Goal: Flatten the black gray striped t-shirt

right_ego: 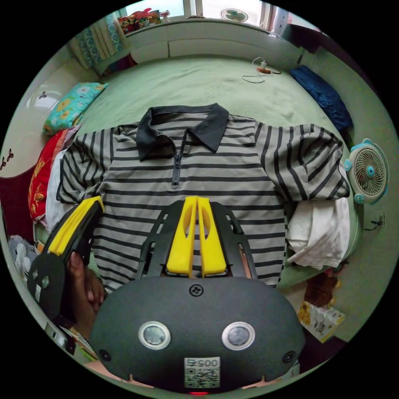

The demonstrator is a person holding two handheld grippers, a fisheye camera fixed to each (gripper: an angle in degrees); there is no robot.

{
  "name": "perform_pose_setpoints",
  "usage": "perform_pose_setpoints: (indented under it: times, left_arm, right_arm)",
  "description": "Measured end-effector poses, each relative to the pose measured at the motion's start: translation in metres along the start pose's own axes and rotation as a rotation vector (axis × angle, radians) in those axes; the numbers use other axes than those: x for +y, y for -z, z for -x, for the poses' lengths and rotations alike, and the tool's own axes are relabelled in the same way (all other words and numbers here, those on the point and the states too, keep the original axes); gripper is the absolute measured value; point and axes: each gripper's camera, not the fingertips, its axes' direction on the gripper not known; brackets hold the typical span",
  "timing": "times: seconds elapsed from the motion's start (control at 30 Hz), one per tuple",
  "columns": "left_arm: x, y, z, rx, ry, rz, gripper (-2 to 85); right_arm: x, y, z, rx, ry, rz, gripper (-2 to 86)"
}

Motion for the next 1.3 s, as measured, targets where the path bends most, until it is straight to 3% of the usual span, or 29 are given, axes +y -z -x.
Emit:
perform_pose_setpoints:
  times: [1.3]
  left_arm:
    - [-0.023,-0.094,-0.016,0.096,0.066,0.037,-0.6]
  right_arm:
    - [0.031,0.021,0.066,0.042,0.116,-0.075,-1.4]
